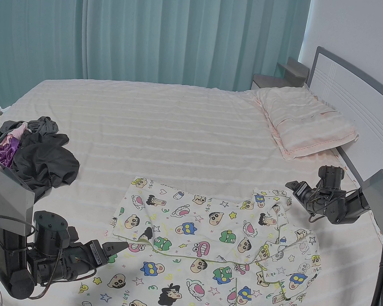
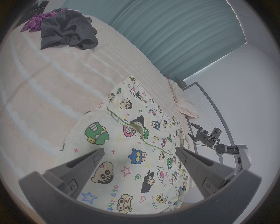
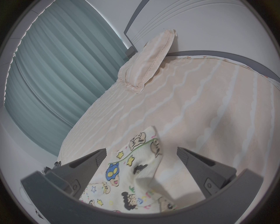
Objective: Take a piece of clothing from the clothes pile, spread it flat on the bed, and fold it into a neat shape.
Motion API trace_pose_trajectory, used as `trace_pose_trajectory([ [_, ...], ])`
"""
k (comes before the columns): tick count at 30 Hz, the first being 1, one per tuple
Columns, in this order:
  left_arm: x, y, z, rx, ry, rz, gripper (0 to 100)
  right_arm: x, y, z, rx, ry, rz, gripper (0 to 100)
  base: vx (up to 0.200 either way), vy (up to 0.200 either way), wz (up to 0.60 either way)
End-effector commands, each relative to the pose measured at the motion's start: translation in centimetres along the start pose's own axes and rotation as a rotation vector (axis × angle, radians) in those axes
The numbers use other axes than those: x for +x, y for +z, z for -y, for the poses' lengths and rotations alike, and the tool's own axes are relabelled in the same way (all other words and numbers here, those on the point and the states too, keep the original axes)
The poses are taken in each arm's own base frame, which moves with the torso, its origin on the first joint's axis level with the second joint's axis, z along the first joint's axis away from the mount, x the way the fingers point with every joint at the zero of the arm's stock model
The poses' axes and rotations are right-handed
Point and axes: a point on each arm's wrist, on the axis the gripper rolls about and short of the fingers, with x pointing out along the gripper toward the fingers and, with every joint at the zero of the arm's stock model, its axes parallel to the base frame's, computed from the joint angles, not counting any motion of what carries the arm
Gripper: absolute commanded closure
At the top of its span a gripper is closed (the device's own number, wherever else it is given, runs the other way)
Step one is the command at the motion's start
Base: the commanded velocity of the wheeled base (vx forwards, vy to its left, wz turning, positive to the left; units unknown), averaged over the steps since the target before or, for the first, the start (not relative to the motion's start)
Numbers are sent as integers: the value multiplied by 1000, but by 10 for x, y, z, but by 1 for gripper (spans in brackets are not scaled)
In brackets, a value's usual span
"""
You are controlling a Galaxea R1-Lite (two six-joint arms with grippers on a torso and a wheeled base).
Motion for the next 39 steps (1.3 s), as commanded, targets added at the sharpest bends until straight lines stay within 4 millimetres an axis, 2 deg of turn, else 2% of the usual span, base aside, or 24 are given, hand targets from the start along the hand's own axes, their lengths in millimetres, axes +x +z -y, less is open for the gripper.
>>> trace_pose_trajectory([
  [1, 0, 1, 2, 3, -14, 8, 0, 10, -1, 1, -3, -12, 4, 0, 0, 0, 0],
  [8, 0, 1, 1, 4, -14, 9, 0, 20, 0, -4, -16, -31, -16, 0, 0, 0, 0],
  [11, 1, 1, 1, 4, -12, 9, 0, 27, -8, -6, -46, -45, -52, 0, 0, 0, 0],
  [18, 1, 0, 1, 3, -10, 7, 0, 37, -24, 7, -129, -91, -84, 0, 0, 0, 0],
  [23, 1, 0, 1, 3, -10, 7, 0, 32, -36, 9, -167, -96, -124, 0, 0, 0, 0],
  [38, 1, 1, 1, 3, -12, 6, 0, 22, -42, 1, -227, -52, -167, 0, 0, 0, 0],
  [39, 1, 0, 1, 3, -11, 5, 0, 22, -41, 1, -232, -53, -164, 100, 0, 0, 0],
])
